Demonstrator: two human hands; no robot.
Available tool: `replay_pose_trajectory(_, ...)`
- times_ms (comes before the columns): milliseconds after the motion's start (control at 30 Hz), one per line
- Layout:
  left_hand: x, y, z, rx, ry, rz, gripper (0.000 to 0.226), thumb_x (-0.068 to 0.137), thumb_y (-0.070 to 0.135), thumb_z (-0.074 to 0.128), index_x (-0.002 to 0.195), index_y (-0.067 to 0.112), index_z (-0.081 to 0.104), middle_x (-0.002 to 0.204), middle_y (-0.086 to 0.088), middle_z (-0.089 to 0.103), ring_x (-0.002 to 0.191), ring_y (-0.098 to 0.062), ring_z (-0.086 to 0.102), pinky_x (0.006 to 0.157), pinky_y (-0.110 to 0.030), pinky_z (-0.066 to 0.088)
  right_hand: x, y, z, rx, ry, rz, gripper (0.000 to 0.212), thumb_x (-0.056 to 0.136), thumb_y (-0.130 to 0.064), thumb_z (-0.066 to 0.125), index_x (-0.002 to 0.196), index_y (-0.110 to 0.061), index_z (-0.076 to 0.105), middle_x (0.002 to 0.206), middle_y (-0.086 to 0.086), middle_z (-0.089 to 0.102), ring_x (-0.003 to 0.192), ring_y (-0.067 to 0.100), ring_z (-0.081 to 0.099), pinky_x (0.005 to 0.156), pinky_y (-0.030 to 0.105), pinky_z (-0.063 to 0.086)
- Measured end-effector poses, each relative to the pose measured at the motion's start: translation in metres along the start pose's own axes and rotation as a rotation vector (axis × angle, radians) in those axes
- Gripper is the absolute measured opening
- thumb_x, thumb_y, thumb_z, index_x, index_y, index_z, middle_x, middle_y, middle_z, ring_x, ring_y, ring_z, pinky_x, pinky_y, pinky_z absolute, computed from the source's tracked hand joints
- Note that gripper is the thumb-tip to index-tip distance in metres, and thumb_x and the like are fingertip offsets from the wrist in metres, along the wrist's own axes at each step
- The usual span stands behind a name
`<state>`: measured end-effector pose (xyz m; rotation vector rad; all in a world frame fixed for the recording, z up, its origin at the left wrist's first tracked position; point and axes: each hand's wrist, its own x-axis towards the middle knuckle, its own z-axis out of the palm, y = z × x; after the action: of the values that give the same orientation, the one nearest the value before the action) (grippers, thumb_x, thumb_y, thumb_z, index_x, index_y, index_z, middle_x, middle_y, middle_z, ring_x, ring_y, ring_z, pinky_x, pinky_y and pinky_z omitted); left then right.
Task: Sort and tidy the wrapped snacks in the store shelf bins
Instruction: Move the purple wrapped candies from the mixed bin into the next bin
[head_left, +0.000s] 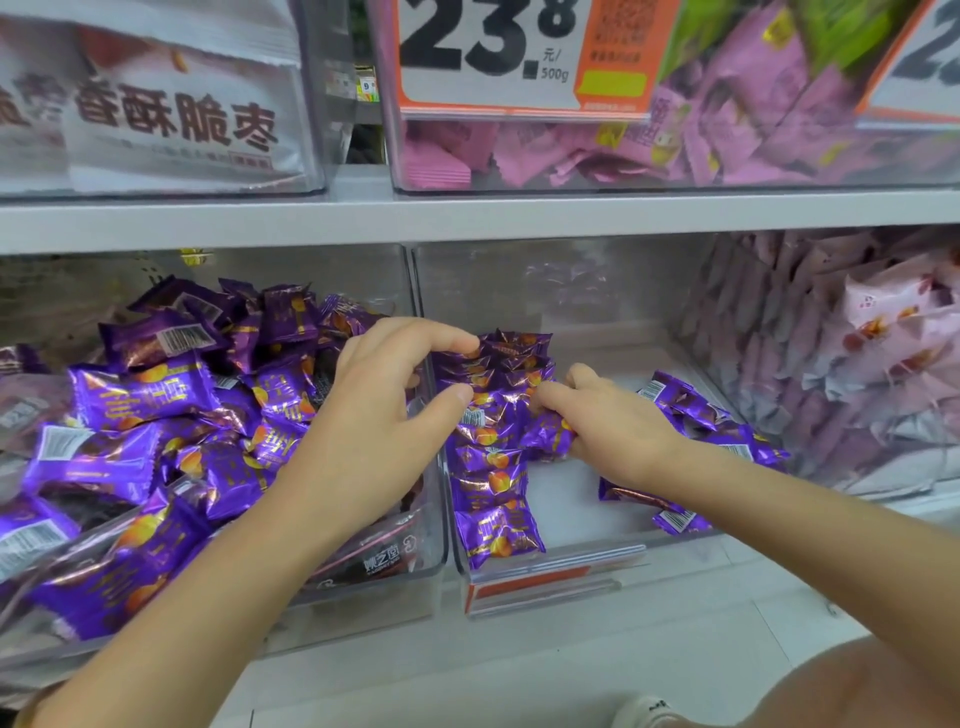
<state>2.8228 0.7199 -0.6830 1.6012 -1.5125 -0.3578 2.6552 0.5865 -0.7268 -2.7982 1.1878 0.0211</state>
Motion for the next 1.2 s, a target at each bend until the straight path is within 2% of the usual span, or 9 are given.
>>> replay_pose_trajectory(100, 0.0, 0.001, 0.0, 0.001, -0.002, 0.0, 0.031, 0.085, 0.019, 0.058, 0.103, 0.044, 0.054, 0.11, 0.032, 0.046, 0.112, -0.001, 0.042, 0.087, -0.003, 0.034, -0.002, 0.005, -0.009, 0.022, 0.076, 0.048, 0.036, 0.087, -0.012, 0.052, 0.12, -0.023, 0.046, 0.097, -0.001, 0.03, 0.1, 0.029, 0.046, 0.068, 0.032, 0.036)
replay_pose_trajectory(200, 0.0, 0.001, 0.0, -0.002, -0.004, 0.003, 0.032, 0.084, 0.019, 0.057, 0.103, 0.044, 0.054, 0.11, 0.032, 0.046, 0.112, -0.001, 0.042, 0.086, -0.002, 0.033, 0.002, 0.019, -0.02, 0.361, 0.109, 0.14, 0.03, 0.08, -0.007, 0.057, 0.106, -0.023, 0.058, 0.1, 0.007, 0.042, 0.085, 0.025, 0.053, 0.069, 0.023, 0.045)
replay_pose_trajectory(267, 0.001, 0.001, 0.0, -0.005, -0.006, 0.006, 0.031, 0.083, 0.021, 0.056, 0.103, 0.044, 0.054, 0.111, 0.033, 0.046, 0.111, 0.001, 0.042, 0.086, -0.001, 0.033, -0.001, 0.026, -0.028, 0.582, -0.009, 0.228, 0.034, 0.072, 0.0, 0.06, 0.099, -0.02, 0.058, 0.097, 0.008, 0.048, 0.066, 0.019, 0.05, 0.054, 0.015, 0.042)
replay_pose_trajectory(367, 0.0, 0.002, 0.0, -0.022, -0.007, 0.004, 0.03, 0.083, 0.021, 0.056, 0.1, 0.046, 0.054, 0.108, 0.038, 0.044, 0.109, 0.003, 0.041, 0.084, 0.001, 0.032, -0.013, 0.029, -0.038, 0.891, -0.25, 0.327, 0.041, 0.068, -0.008, 0.064, 0.108, -0.013, 0.059, 0.074, 0.001, 0.051, 0.059, 0.015, 0.044, 0.05, 0.025, 0.038)
replay_pose_trajectory(467, 0.0, 0.003, 0.0, -0.02, -0.009, 0.006, 0.032, 0.083, 0.02, 0.057, 0.1, 0.047, 0.053, 0.106, 0.036, 0.045, 0.109, 0.0, 0.042, 0.085, -0.004, 0.034, -0.016, 0.029, -0.037, 1.051, -0.255, 0.322, 0.025, 0.078, -0.01, 0.059, 0.102, -0.005, 0.06, 0.068, 0.002, 0.049, 0.055, 0.012, 0.044, 0.046, 0.022, 0.039)
replay_pose_trajectory(600, 0.0, 0.003, -0.001, -0.016, -0.012, 0.01, 0.031, 0.084, 0.02, 0.057, 0.099, 0.047, 0.052, 0.106, 0.037, 0.044, 0.11, 0.0, 0.041, 0.085, -0.003, 0.033, -0.021, 0.031, -0.031, 0.893, -0.129, 0.23, 0.017, 0.082, 0.002, 0.063, 0.092, -0.011, 0.064, 0.074, 0.009, 0.062, 0.053, 0.011, 0.061, 0.057, 0.024, 0.054)
replay_pose_trajectory(733, 0.001, 0.002, -0.001, -0.015, -0.015, 0.023, 0.026, 0.086, 0.026, 0.056, 0.101, 0.046, 0.053, 0.11, 0.032, 0.046, 0.112, -0.002, 0.042, 0.086, -0.006, 0.035, -0.023, 0.034, -0.025, 0.651, -0.065, 0.136, 0.025, 0.071, -0.005, 0.078, 0.084, -0.022, 0.064, 0.069, -0.007, 0.055, 0.044, 0.002, 0.04, 0.048, 0.016, 0.034)
replay_pose_trajectory(967, 0.0, 0.002, 0.0, -0.001, -0.014, 0.029, 0.028, 0.086, 0.022, 0.057, 0.1, 0.047, 0.053, 0.11, 0.031, 0.046, 0.112, -0.002, 0.042, 0.083, 0.002, 0.031, -0.015, 0.031, -0.007, 0.377, -0.091, 0.026, 0.031, 0.069, -0.017, 0.081, 0.077, -0.031, 0.055, 0.072, -0.013, 0.055, 0.057, -0.01, 0.048, 0.054, 0.015, 0.034)
replay_pose_trajectory(1200, 0.001, -0.002, 0.0, 0.01, -0.014, 0.026, 0.028, 0.077, 0.034, 0.051, 0.103, 0.045, 0.054, 0.112, 0.029, 0.047, 0.114, -0.001, 0.041, 0.086, 0.0, 0.033, -0.012, 0.029, -0.002, 0.128, -0.07, 0.022, 0.032, 0.073, -0.027, 0.077, 0.084, -0.025, 0.046, 0.086, -0.006, 0.04, 0.078, 0.02, 0.05, 0.071, 0.036, 0.048)
